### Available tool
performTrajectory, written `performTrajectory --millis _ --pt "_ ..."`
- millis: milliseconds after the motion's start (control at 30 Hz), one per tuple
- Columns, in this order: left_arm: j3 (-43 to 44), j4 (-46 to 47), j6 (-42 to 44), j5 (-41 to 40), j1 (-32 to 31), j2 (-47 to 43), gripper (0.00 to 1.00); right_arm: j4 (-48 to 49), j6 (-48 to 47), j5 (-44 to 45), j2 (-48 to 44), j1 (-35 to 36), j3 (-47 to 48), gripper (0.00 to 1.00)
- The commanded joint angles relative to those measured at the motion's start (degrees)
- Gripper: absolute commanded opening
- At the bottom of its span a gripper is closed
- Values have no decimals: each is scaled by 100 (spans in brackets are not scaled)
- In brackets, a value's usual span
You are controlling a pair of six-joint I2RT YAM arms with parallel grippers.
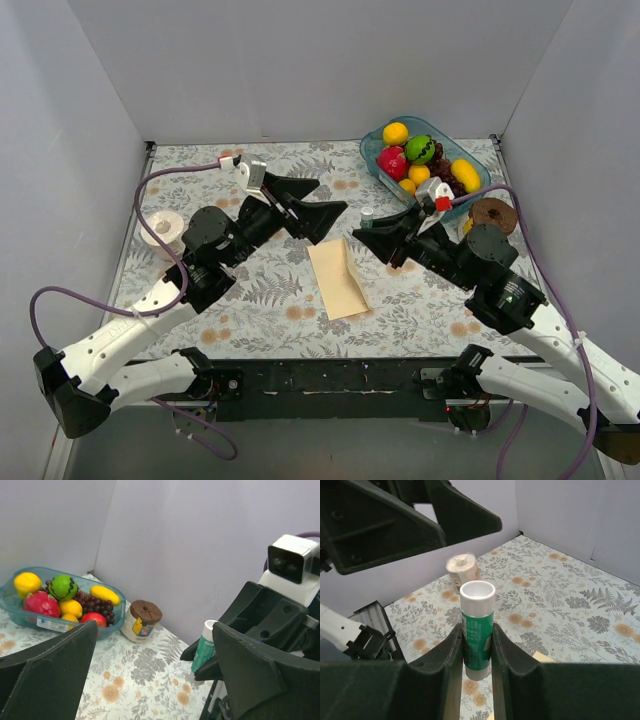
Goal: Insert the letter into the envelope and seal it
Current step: Screw the solid glue.
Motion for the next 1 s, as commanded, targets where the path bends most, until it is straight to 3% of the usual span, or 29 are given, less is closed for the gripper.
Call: performTrajectory --millis 0,333,633,733,867,967 --pt "-216 381 -448 1316 303 16 98 35 -247 -759 -221 -56 -76 1" --pt "-226 1042 -721 2908 470 350 94 -27 -326 -1393 -222 -82 -32 1" --pt "-85 1156 -835 3375 479 684 85 -27 -326 -1534 -133 -91 3 1" --pt "-85 1270 -853 3411 479 702 80 -35 -309 -1604 -98 -91 12 1" --pt "3 1253 -853 3428 479 763 65 -18 -274 -1648 -55 -91 3 1" --pt "-14 1332 -897 3446 479 772 64 -9 -265 -1710 -2 -91 12 1"
